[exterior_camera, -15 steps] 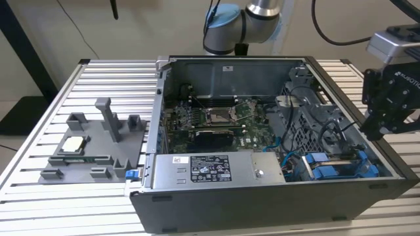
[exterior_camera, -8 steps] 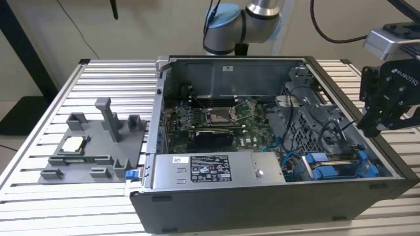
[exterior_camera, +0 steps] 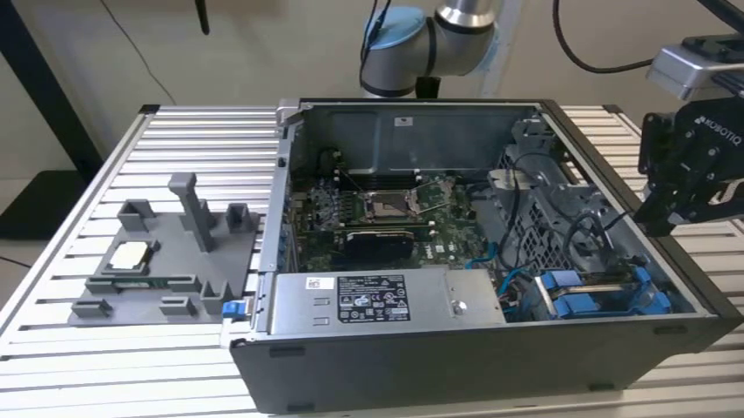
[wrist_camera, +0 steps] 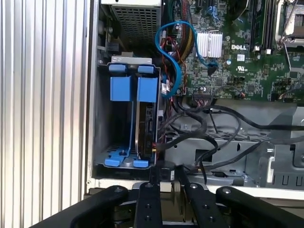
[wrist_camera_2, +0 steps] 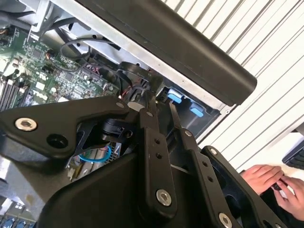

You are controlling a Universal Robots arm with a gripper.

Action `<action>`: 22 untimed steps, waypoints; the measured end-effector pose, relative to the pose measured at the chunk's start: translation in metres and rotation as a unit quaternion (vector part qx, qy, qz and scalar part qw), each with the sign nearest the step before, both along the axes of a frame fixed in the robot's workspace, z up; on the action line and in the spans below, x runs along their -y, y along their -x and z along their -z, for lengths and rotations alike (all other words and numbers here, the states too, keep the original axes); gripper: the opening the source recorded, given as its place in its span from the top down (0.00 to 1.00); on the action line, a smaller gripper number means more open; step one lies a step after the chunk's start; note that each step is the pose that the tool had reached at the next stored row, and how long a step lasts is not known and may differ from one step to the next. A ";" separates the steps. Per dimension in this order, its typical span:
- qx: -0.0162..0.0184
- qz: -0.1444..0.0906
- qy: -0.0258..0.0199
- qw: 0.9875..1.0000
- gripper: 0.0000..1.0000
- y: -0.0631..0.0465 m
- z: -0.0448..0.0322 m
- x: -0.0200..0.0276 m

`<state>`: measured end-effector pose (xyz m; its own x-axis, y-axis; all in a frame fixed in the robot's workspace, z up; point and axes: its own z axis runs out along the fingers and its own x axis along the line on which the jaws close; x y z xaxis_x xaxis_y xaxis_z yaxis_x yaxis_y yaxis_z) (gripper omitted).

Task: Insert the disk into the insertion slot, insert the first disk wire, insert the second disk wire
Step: 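Insert the second disk wire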

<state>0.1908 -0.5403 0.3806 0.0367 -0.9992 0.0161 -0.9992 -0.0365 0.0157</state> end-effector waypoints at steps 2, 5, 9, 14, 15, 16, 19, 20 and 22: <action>-0.001 0.000 0.000 1.000 0.73 -0.005 0.0001 0.0000; -0.003 0.000 0.000 1.000 0.73 -0.011 0.0001 0.0000; -0.004 0.000 -0.004 1.000 0.73 -0.011 0.0002 0.0000; -0.005 0.004 -0.007 1.000 0.73 -0.012 0.0008 0.0000; -0.005 0.005 -0.007 1.000 0.73 -0.013 0.0009 0.0001; -0.006 0.006 -0.007 1.000 0.73 -0.013 0.0010 0.0003; -0.006 0.009 -0.008 1.000 0.73 -0.013 0.0020 0.0011; -0.006 0.009 -0.008 1.000 0.73 -0.014 0.0023 0.0016; -0.007 0.010 -0.008 1.000 0.73 -0.015 0.0028 0.0033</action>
<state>0.2056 -0.5436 0.3778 0.0173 -0.9999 -0.0001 -0.9994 -0.0173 0.0291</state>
